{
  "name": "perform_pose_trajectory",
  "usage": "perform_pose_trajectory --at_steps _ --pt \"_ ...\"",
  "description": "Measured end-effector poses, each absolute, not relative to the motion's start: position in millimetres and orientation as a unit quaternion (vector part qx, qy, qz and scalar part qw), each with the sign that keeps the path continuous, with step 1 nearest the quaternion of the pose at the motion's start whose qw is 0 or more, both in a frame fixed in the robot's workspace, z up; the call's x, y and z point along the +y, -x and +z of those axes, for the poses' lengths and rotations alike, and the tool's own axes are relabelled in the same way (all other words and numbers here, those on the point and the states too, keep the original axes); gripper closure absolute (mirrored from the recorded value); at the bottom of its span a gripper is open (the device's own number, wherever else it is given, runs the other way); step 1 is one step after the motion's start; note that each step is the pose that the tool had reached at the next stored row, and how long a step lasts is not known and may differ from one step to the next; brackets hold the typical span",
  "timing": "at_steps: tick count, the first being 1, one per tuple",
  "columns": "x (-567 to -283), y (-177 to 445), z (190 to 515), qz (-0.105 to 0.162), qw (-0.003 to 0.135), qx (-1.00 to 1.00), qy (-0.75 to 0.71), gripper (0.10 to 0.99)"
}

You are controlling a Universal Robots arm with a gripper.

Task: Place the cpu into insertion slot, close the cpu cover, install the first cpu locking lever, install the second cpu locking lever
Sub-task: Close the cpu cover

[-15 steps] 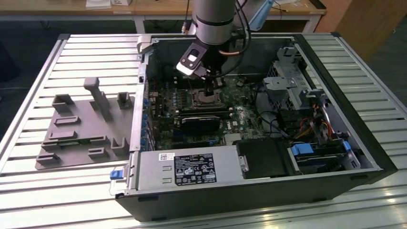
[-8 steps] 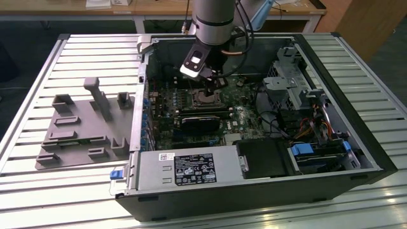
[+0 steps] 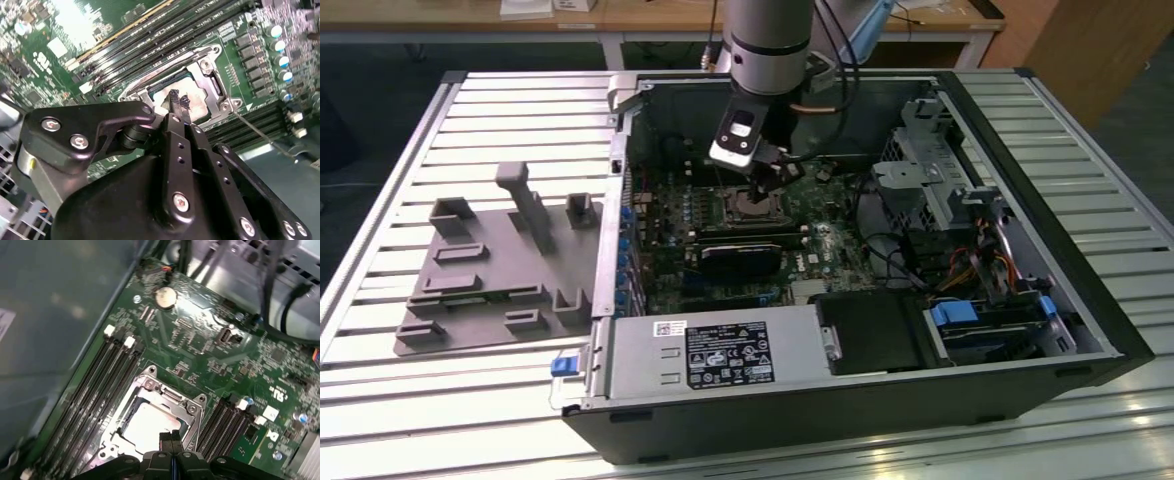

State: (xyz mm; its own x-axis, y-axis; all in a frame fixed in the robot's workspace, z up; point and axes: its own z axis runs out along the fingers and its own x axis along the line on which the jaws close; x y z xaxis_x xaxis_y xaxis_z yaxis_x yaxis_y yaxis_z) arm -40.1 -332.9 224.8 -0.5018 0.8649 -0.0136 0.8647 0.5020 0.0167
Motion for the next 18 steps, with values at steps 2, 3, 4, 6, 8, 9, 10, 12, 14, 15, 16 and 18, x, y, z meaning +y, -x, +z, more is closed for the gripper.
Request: perform_pose_trajectory --at_steps 2,3,4,6,8,9,10,12,14,15,16,18 --pt "-332.9 40.1 224.7 0.004 0.01 0.873 -0.487 0.984" --pt "-332.9 40.1 224.7 0.004 0.01 0.875 -0.483 0.984" --pt "-332.9 40.1 224.7 0.004 0.01 0.878 -0.479 0.984" --pt "-332.9 40.1 224.7 0.004 0.01 0.883 -0.469 0.984" --pt "-332.9 40.1 224.7 0.004 0.01 0.89 -0.456 0.984" --pt "-332.9 40.1 224.7 0.004 0.01 0.894 -0.449 0.984" --pt "-332.9 40.1 224.7 0.004 0.01 0.898 -0.44 0.984" --pt "-332.9 40.1 224.5 0.004 0.01 0.906 -0.424 0.984" --pt "-332.9 40.1 224.4 0.004 0.01 0.913 -0.407 0.984" --pt "-332.9 40.1 224.4 0.004 0.01 0.917 -0.399 0.984" --pt "-332.9 40.1 224.4 0.004 0.01 0.921 -0.391 0.984" --pt "-332.9 40.1 224.3 0.004 0.01 0.927 -0.374 0.984"
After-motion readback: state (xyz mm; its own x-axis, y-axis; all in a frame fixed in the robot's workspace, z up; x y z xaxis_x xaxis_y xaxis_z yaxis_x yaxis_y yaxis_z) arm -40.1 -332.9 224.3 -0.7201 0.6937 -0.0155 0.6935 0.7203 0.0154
